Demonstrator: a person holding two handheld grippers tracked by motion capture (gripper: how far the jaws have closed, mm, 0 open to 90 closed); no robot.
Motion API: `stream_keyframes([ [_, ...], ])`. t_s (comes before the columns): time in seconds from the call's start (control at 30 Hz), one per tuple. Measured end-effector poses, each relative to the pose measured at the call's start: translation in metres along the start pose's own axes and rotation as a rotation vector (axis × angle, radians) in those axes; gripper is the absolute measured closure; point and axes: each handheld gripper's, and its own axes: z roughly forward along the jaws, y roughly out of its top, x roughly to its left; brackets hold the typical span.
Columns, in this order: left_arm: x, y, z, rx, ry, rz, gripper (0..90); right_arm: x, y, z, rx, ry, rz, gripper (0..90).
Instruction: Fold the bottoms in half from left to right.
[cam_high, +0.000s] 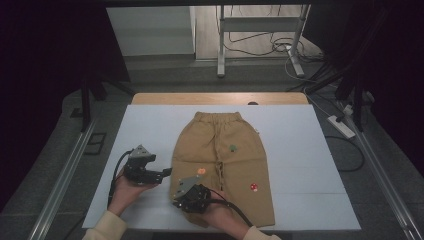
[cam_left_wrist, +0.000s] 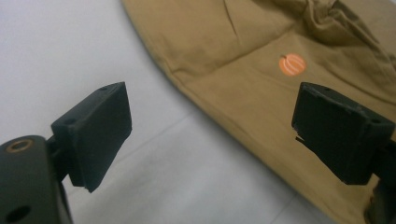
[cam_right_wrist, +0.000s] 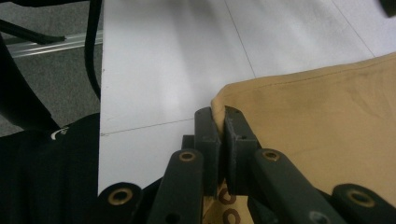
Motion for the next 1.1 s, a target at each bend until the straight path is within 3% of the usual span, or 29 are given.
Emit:
stream_keyframes([
  [0.5, 0.008, 0.024, 0.023, 0.052, -0.005, 0.005, 14.1, -0.001, 0.0, -0.002, -0.006, 0.01, 0.008, 84.9],
  [0.83, 0.014, 0.04, 0.048, 0.094, -0.002, 0.019, 15.6, -0.002, -0.001, -0.004, -0.017, 0.017, 0.005, 84.9],
  [1.1, 0.019, 0.047, 0.054, 0.096, -0.004, 0.01, 15.6, -0.002, -0.001, -0.004, -0.015, 0.023, -0.001, 84.8],
])
